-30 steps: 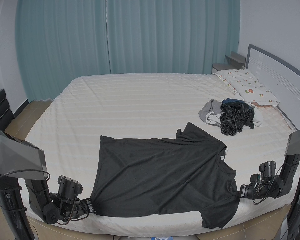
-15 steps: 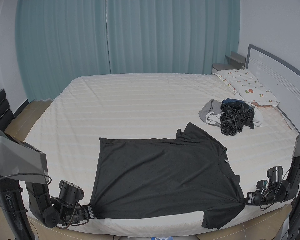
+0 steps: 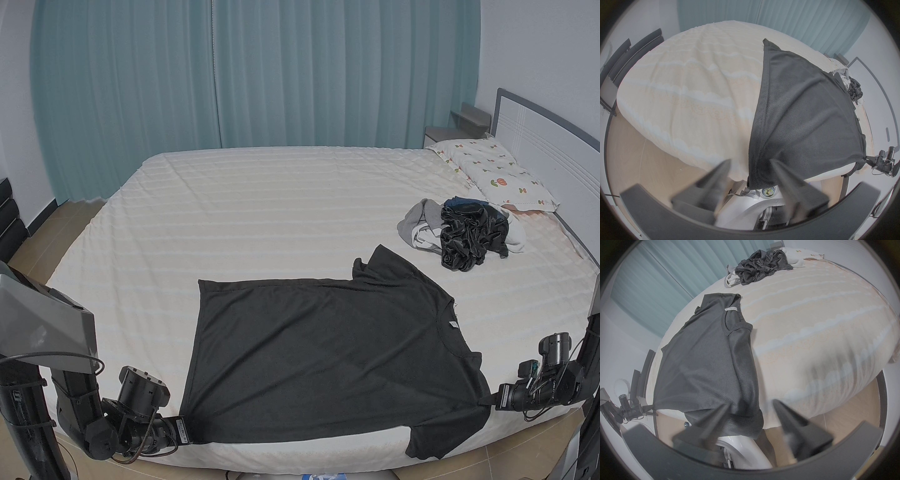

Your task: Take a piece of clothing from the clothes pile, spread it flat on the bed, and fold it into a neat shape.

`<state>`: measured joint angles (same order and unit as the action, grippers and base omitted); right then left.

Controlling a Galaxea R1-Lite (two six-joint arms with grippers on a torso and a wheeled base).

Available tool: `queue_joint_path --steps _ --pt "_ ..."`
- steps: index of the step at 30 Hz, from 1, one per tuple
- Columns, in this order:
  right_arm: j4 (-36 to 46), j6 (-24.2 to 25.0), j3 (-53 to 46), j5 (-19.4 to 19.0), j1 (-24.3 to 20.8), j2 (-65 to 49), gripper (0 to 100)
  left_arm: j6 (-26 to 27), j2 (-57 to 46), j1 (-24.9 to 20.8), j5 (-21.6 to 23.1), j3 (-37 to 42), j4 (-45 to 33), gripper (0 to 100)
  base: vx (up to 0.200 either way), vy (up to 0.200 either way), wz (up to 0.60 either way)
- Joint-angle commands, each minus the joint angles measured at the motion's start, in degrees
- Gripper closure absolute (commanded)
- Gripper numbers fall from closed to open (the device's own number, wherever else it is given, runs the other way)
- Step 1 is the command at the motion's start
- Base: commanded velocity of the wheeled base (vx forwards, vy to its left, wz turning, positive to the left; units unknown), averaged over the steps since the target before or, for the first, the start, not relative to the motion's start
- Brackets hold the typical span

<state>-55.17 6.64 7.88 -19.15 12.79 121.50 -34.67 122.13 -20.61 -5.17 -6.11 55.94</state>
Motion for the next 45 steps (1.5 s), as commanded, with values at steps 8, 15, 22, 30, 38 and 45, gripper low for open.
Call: queue_joint_path --steps 8,15,22,30,38,45 --pt "-0.1 10.4 -0.9 -2.5 0.0 -9.7 0 1.7 -9.7 0.0 0.9 1.9 -0.1 0 0.0 0.0 0.0" --pt "-0.3 12.9 -3.9 -2.5 -0.7 -13.7 0 1.6 -12.4 0.0 2.2 2.9 -0.2 0 -0.029 0.0 0.0" --pt "-0.2 12.9 -5.2 -2.5 -0.7 -16.8 0 1.3 -12.3 -0.9 2.3 2.9 -0.2 0 -0.2 0.0 0.0" --pt "-0.1 12.9 -5.5 -2.5 -1.5 -17.9 0 -7.3 -12.2 -1.1 3.9 3.7 0.3 0 -0.025 0.0 0.0" --pt "0.0 13.0 -5.6 -2.6 -3.0 -17.7 0 -10.8 -11.7 -1.8 4.1 2.4 0.3 0 0.0 -0.075 0.0" --pt "-0.1 12.9 -5.6 -2.6 -4.3 -17.7 0 -15.6 -11.6 -4.0 4.2 1.4 0.3 0 0.0 -0.2 0.0"
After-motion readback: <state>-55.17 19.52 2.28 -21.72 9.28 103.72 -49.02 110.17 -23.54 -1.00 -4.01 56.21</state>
